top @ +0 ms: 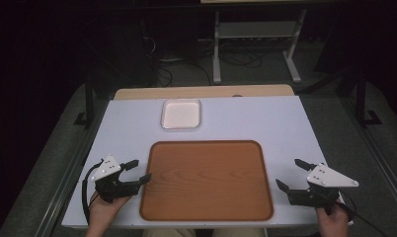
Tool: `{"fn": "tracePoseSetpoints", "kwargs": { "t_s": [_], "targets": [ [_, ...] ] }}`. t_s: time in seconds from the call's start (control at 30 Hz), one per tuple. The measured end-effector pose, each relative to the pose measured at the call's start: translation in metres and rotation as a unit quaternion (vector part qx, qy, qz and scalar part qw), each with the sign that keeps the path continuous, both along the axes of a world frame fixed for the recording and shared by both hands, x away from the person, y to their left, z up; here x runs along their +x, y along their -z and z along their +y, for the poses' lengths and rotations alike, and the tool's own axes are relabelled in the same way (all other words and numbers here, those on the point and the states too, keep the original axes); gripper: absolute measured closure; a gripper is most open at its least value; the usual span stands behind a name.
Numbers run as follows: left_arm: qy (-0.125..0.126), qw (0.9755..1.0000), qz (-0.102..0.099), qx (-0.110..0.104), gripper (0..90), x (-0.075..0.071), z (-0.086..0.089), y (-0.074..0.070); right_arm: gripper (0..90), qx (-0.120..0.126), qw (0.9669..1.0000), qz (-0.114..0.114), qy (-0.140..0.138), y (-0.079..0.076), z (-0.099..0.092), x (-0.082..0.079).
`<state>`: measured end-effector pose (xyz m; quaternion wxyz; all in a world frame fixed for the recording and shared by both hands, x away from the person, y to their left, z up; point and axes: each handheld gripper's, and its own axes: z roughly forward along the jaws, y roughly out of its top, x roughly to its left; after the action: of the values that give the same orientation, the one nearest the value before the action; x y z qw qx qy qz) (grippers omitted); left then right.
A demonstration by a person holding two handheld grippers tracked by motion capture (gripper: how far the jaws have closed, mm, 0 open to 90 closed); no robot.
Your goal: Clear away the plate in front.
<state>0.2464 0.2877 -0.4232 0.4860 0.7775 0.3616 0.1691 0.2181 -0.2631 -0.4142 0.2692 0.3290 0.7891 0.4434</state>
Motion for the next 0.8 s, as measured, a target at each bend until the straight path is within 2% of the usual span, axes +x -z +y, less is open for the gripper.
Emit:
{"fn": "tracePoseSetpoints", "kwargs": {
  "t_s": [0.8],
  "targets": [
    [0.001,0.9998,-0.004,0.017,28.7,0.0002,-0.0014,0.0011,13.0,0.009,1.0,0.0,-0.002,-0.001,-0.0022,-0.0008]
  ]
}}
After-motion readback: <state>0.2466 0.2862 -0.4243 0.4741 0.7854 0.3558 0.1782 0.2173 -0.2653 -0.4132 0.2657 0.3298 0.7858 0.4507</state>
